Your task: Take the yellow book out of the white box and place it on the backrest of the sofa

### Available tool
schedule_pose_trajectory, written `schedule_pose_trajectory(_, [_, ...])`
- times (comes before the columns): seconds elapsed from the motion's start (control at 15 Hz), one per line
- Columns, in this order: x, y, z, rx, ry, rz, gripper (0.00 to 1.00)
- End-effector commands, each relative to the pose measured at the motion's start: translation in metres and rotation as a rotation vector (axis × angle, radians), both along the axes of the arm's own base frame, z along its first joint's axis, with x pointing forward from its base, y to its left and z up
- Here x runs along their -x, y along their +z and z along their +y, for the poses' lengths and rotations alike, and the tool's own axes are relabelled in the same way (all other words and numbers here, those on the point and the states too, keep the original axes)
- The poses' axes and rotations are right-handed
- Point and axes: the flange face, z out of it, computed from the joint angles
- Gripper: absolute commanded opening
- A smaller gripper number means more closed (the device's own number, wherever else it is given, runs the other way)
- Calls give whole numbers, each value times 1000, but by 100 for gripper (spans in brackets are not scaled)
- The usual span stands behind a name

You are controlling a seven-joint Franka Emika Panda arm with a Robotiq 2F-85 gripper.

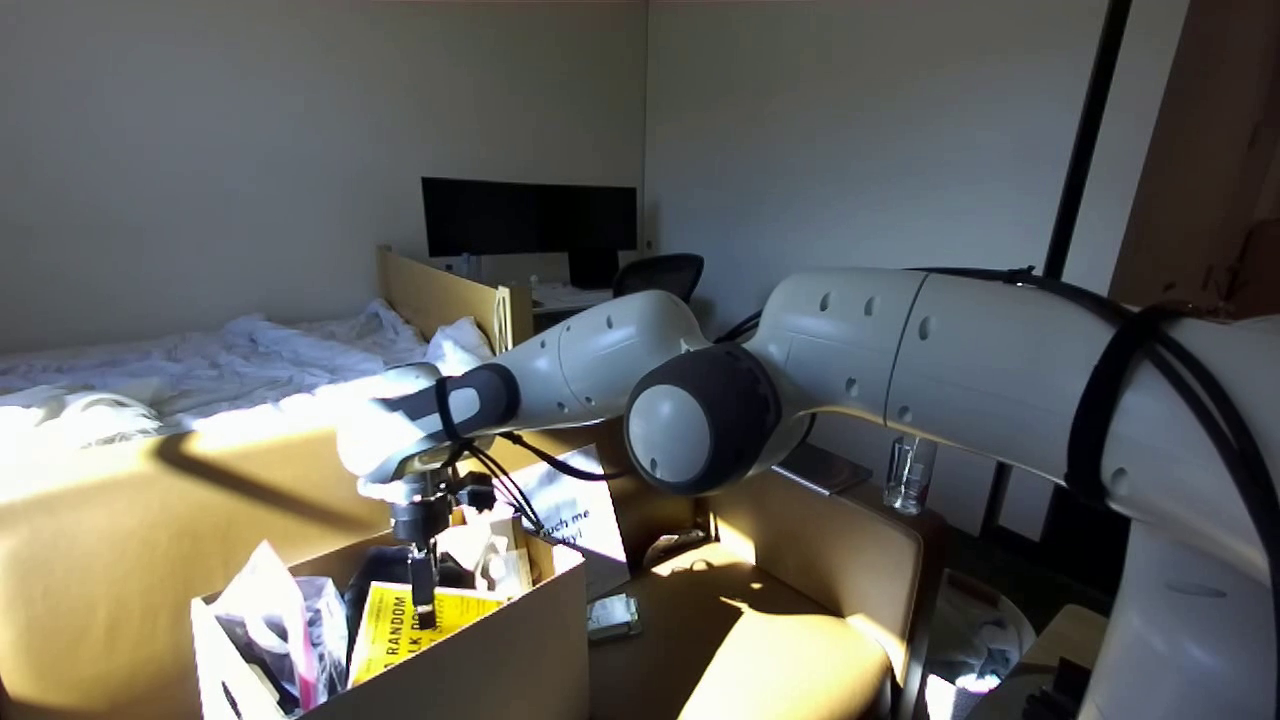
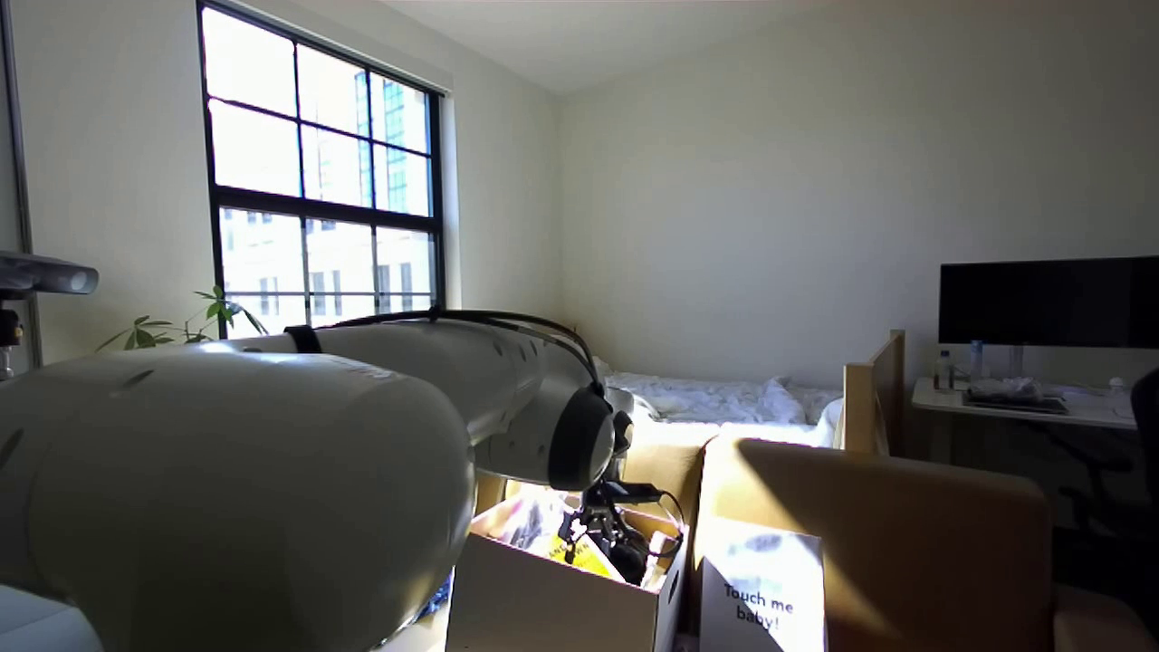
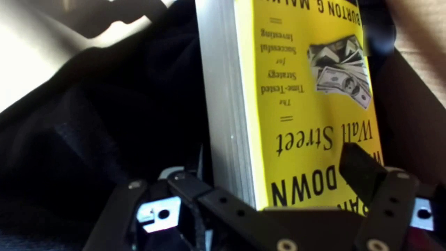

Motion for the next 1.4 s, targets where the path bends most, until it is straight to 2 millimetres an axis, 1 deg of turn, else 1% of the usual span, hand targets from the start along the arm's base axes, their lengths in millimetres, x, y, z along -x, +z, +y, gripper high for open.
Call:
schedule_pose_trajectory(0.0, [15,-21,-18,-59,121,132,100])
schedule_pose_trajectory(0.2, [26,-28,-31,-63,206,225,100])
schedule_pose_trajectory(0.4, [34,-27,-41,-77,296,302,100])
schedule_pose_trajectory(0.47, [35,-26,-42,-66,296,319,75])
schedule_pose_trajectory(0.53, [36,-24,-43,-55,296,324,74])
schedule_pose_trajectory(0.6, [35,-23,-43,-48,271,328,68])
schedule_pose_trajectory(0.67, [35,-21,-42,-43,259,332,60])
schedule_pose_trajectory(0.8, [35,-18,-41,-37,235,331,48])
schedule_pose_trajectory(1.0, [33,-13,-40,-57,241,331,28])
schedule_pose_trajectory(1.2, [33,-10,-38,-65,245,332,10])
schedule_pose_trajectory(1.33, [35,-11,-37,-66,257,344,10])
